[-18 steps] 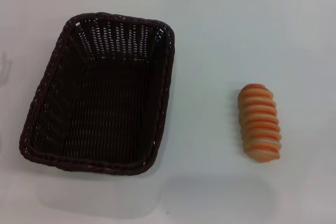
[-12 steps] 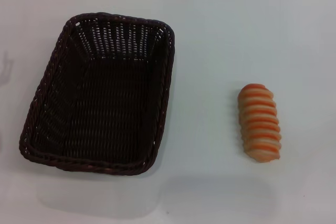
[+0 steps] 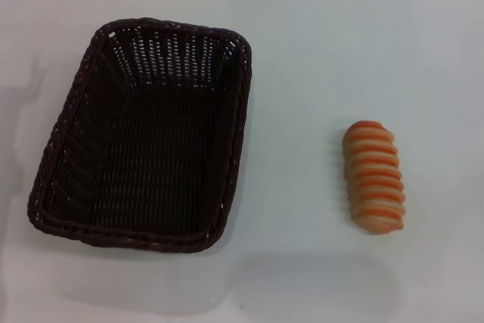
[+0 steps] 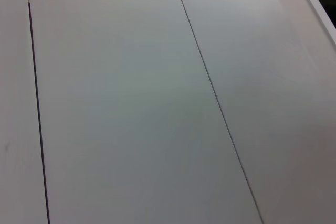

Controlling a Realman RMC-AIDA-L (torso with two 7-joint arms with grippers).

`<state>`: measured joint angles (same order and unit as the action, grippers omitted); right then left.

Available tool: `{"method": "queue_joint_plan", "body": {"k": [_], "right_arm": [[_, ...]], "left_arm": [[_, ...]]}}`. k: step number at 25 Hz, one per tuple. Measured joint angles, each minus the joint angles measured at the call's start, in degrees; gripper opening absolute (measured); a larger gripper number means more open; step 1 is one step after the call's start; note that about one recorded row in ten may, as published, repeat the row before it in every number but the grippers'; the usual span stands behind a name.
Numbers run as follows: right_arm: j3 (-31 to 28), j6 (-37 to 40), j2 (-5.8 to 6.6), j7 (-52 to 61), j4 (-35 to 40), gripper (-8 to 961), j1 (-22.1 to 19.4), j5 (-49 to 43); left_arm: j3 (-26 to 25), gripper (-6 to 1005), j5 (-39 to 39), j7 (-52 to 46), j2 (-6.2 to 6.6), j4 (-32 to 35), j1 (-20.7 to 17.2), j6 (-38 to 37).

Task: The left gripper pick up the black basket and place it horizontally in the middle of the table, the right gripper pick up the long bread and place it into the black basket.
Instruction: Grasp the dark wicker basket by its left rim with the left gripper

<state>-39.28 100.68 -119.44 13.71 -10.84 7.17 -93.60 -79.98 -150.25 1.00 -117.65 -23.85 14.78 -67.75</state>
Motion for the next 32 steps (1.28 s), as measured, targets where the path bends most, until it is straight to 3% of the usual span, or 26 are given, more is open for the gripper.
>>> {"method": "queue_joint_plan", "body": {"k": [2,3,6,7,8,9,10,12,13,16,17,18,19,23,28,32], "right_arm": [[0.1,0.0,0.02,0.0,-0.2,801,0.1,0.0],[0.1,0.0,0.02,0.0,-0.2,801,0.1,0.0],[0.1,-0.1,0.07,0.0,-0.2,801,0.3,-0.1],[0.1,-0.3,0.08,0.0,-0.2,801,0.4,-0.1],[0.1,-0.3,0.08,0.0,-0.2,801,0.4,-0.1],[0.1,-0.4,0.07,0.0,-0.2,801,0.4,-0.1],[0.1,-0.6,0.05,0.0,-0.2,801,0.4,-0.1],[0.1,-1.0,0.01,0.0,-0.3,801,0.4,-0.1],[0.1,-1.0,0.01,0.0,-0.3,801,0.4,-0.1],[0.1,-1.1,-0.06,0.0,-0.3,801,0.4,-0.2],[0.1,-1.2,-0.07,0.0,-0.4,801,0.4,-0.2],[0.1,-1.2,-0.07,0.0,-0.4,801,0.4,-0.2],[0.1,-1.2,-0.07,0.0,-0.5,801,0.4,-0.2],[0.1,-2.0,-0.05,0.0,-0.5,802,0.6,-0.3],[0.1,-2.4,-0.03,0.1,-0.5,802,0.9,-0.4],[0.1,-2.5,0.05,0.1,-0.5,802,1.2,-0.4]], "left_arm": [[-0.3,830,-0.8,5.1,0.33,-7.0,-1.3,7.1],[-0.8,829,-1.9,10.3,0.40,-14.2,-2.7,15.2],[-2.9,829,-2.8,14.1,0.51,-27.2,-5.0,31.1],[-5.3,829,-3.1,14.0,0.89,-37.5,-6.3,45.4],[-5.3,829,-3.1,14.0,0.89,-37.5,-6.3,45.4],[-6.5,829,-3.4,13.9,1.36,-44.5,-6.8,55.4],[-6.5,829,-3.4,13.9,1.36,-44.5,-6.8,55.4],[-8.5,829,-3.5,14.0,1.52,-54.5,-7.8,69.1],[-8.5,829,-3.5,14.0,1.52,-54.5,-7.8,69.1],[-12.4,829,-3.4,14.1,0.58,-63.5,-8.0,84.0],[-16.3,829,-3.4,14.3,0.01,-67.5,-6.8,95.1],[-16.3,829,-3.4,14.3,0.01,-67.5,-6.8,95.1],[-19.0,829,-3.0,14.4,-0.20,-69.9,-5.8,103.7],[-21.9,829,-1.8,14.4,-0.26,-74.6,-5.0,117.2],[-21.3,830,1.8,14.8,-0.41,-80.1,-7.5,127.3],[-19.4,830,4.2,17.0,-0.38,-80.6,-8.9,129.1]]}}
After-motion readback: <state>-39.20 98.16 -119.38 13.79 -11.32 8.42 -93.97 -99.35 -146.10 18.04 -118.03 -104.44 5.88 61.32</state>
